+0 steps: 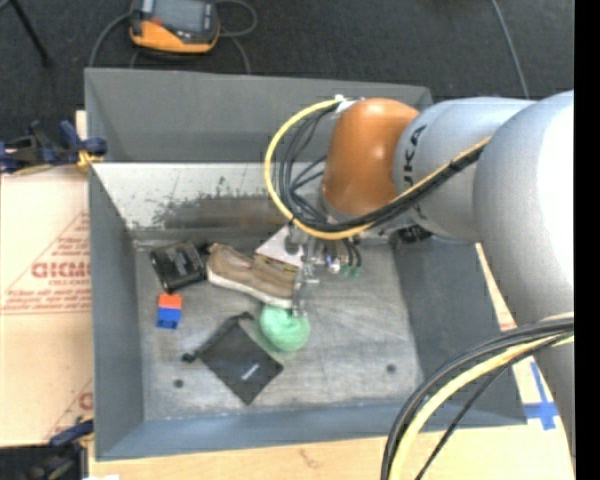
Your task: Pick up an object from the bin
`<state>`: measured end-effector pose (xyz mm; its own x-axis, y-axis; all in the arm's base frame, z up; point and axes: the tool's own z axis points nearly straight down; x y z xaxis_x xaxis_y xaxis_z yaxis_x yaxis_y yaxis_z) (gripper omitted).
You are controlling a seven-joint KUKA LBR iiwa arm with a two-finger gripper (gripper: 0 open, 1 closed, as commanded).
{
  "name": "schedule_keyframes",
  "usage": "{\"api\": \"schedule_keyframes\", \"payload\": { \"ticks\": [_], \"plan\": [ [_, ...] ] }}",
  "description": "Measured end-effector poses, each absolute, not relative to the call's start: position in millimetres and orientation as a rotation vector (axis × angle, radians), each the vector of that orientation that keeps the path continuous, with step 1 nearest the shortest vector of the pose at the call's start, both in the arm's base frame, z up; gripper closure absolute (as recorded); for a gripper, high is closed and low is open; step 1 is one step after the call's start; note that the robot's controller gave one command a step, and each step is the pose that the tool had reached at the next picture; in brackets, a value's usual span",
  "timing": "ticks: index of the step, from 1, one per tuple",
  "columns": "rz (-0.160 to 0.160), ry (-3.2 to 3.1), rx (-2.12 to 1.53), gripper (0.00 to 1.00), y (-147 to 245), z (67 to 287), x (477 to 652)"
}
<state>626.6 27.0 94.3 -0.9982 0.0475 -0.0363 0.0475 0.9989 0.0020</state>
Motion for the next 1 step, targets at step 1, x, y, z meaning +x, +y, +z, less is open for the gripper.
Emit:
{"api": "schedule_keyframes", "payload": {
  "ticks": [1],
  "plan": [
    [0.001, 3.101, 0.069, 1.0, 27.0, 97.9, 626.4]
  ]
}}
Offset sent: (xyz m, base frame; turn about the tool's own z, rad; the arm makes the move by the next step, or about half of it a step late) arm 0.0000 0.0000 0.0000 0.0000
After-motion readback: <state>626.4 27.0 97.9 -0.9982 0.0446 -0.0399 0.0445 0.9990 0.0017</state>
